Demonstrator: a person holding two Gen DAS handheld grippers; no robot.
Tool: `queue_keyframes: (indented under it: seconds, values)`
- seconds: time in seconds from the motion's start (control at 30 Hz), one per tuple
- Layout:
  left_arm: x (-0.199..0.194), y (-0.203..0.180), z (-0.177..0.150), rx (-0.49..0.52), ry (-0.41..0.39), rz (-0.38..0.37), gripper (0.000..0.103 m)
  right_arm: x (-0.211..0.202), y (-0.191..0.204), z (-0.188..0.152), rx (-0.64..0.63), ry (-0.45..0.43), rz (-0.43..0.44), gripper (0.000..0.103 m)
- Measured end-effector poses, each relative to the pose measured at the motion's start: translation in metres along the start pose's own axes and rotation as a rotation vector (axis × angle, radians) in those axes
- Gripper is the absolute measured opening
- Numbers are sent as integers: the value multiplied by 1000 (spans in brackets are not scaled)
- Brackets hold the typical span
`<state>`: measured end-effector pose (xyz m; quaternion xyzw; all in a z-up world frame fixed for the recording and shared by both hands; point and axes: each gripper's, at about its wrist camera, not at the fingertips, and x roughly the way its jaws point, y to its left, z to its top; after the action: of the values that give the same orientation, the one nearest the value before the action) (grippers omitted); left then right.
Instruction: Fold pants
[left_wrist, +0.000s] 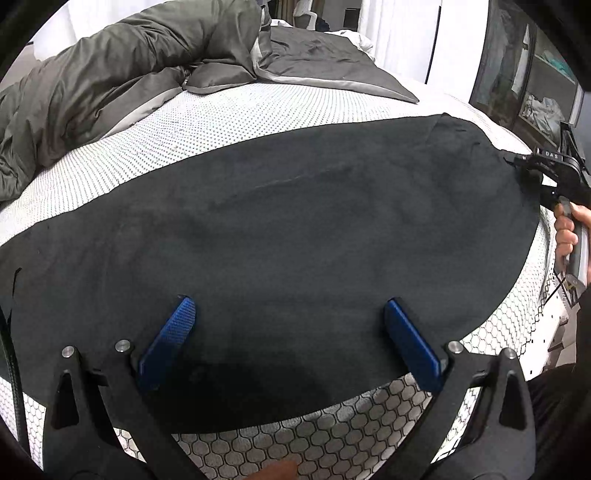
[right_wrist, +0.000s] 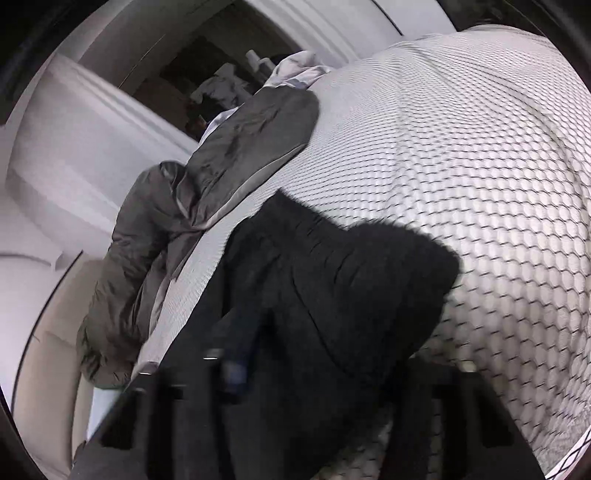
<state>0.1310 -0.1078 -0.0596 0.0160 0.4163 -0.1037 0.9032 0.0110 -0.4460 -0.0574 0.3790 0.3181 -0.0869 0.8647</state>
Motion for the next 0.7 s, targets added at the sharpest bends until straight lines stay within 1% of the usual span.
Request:
queue_keyframes:
  seconds: [0.03, 0.07, 0.13, 0.23, 0.37, 0.43, 0.53, 0.7]
  values:
    - [0, 1, 0, -5, 0, -1, 102, 0, 7, 0, -21, -6, -5, 28]
    - [-1, 1, 0, -9, -1, -2, 102, -2, 12, -1, -42, -17, -13, 26]
    - [-2, 2, -1, -13, -10, 2, 102, -6, 21, -1, -64, -39, -4, 20]
    - [-5, 8, 1, -22, -23, 9, 102, -7, 43, -2, -138, -69, 21, 17]
    - [-18, 21, 7, -62, -69, 17, 102, -13, 79, -12, -273, -71, 36, 16]
    - [-29, 32, 10, -86, -105, 17, 102, -15, 104, -20, -342, -73, 81, 15]
    - [-44, 56, 13, -131, -146, 46, 102, -18, 145, -36, -468, -88, 128, 15]
    - [-68, 111, 9, -235, -194, 78, 102, -7, 225, -78, -649, -38, 270, 14]
